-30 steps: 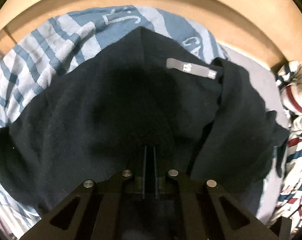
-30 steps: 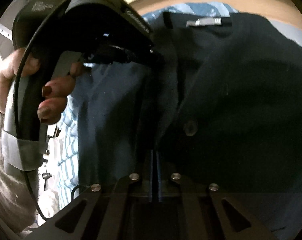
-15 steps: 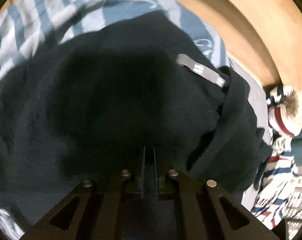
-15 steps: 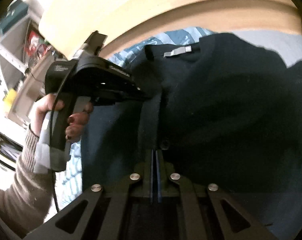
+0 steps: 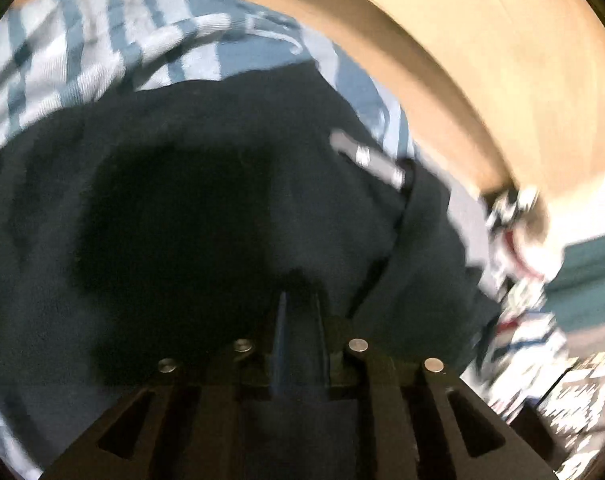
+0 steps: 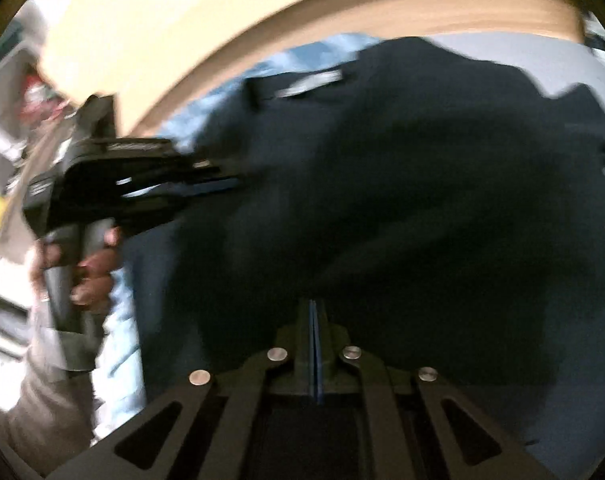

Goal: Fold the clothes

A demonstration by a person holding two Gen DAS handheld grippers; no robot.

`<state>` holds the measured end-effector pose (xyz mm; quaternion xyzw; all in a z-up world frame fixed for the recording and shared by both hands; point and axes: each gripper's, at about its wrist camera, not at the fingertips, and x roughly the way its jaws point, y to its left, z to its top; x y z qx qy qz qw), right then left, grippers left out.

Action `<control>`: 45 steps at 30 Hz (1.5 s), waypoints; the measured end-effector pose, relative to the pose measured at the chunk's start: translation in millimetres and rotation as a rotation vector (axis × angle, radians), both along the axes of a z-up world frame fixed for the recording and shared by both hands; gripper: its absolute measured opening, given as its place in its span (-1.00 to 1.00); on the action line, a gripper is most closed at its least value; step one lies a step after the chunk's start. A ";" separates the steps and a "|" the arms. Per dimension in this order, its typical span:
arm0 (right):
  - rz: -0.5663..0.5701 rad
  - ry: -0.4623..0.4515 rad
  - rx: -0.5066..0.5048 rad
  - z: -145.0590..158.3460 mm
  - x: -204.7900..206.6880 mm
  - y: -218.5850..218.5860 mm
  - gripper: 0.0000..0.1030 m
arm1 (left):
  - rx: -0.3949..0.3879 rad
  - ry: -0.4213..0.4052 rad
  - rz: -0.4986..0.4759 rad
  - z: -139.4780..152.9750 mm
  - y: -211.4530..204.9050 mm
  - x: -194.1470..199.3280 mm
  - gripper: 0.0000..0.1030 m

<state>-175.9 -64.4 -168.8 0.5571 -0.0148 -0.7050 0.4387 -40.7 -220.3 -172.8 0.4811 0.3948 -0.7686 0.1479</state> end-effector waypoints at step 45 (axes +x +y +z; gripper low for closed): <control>-0.088 -0.232 0.262 -50.8 125.4 68.0 -1.00 | 0.047 -0.276 0.027 -47.5 82.0 210.5 -0.95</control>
